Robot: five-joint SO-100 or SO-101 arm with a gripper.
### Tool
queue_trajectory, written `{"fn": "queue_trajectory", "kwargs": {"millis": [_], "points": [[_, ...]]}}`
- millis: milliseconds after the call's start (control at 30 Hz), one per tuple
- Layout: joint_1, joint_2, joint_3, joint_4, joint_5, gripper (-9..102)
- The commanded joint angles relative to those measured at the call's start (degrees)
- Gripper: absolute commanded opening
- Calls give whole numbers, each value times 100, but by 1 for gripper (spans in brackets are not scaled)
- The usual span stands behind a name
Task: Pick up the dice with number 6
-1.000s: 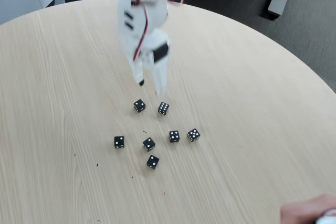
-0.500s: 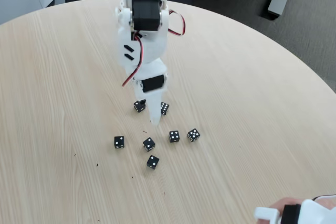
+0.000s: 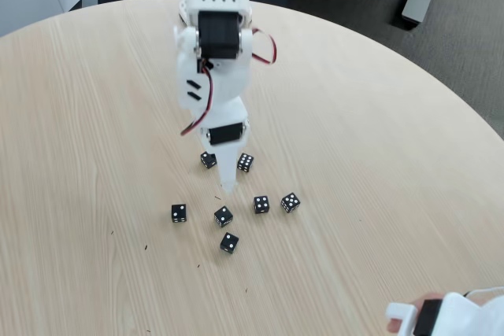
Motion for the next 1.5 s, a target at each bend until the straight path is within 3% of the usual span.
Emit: {"fn": "queue_trajectory", "kwargs": {"millis": [0,800,1467], "points": [[53,-44,-123,-44,9,26],[-62,-562,-123,-44,-132,26],[-923,-562,-132,-44,-404,25]]}}
